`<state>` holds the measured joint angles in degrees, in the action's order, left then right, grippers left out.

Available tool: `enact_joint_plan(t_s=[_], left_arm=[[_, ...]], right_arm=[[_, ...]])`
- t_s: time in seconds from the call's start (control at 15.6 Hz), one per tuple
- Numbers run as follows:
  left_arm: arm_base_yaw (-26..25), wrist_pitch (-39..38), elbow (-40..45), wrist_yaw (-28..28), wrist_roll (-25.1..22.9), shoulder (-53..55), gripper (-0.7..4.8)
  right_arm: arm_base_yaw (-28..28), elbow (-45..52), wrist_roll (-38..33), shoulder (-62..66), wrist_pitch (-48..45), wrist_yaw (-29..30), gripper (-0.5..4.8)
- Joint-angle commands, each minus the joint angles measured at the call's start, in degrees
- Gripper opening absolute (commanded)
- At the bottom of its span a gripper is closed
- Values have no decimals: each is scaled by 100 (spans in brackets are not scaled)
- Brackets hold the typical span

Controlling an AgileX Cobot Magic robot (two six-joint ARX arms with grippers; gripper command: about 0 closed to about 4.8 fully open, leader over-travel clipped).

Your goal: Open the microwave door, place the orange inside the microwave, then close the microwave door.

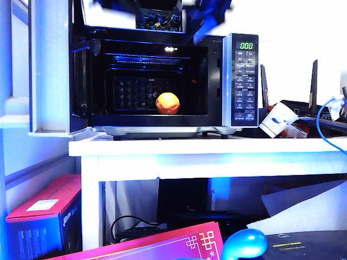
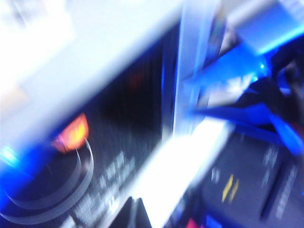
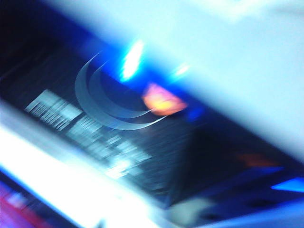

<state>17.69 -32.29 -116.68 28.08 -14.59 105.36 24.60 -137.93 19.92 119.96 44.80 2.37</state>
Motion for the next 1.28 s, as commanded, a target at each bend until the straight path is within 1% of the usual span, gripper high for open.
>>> enact_joint_plan(t_s=[0.06,0.19,0.32,0.39,0.45,0.58,0.64,0.77,0.83,0.96,1.16,1.22,1.28], left_arm=[[2,-219,-131,-138,306,-562,-5],[2,-704,-164,-651,306,-960,-5],[2,-1408,-164,-1556,304,-1325,-5],[2,-1805,-164,-2035,306,-1493,-5],[2,-2151,-164,-2369,306,-1633,-5],[2,-2852,-166,-2892,306,-1882,-5],[2,-3209,-166,-3091,308,-1982,-5],[4,-3797,-166,-3106,306,-2017,-5],[4,-4111,-160,-3080,304,-2004,-5],[4,-4352,-155,-2924,304,-1967,-5],[4,-4352,-122,-2424,275,-1904,-5],[4,-4360,-118,-1963,262,-1810,-5],[4,-4393,-118,-1698,262,-1753,-5]], right_arm=[[9,-26,-20,-317,-184,-402,-1],[11,-26,-109,-564,-269,-400,-1],[11,-28,-205,-844,-319,-420,-1],[11,-26,-225,-1010,-334,-538,-1],[11,-26,-258,-1156,-354,-638,-1],[11,-28,-393,-1449,-476,-822,-1],[11,-28,-402,-1628,-538,-1067,-1],[11,-31,-404,-1904,-678,-1316,-1],[11,-31,-407,-2020,-737,-1320,-1],[11,-33,-409,-2229,-903,-1320,-1],[13,-37,-411,-2428,-1036,-1274,-1],[15,-83,-413,-2481,-1032,-1272,0],[15,-85,-413,-2524,-1047,-1261,-1]])
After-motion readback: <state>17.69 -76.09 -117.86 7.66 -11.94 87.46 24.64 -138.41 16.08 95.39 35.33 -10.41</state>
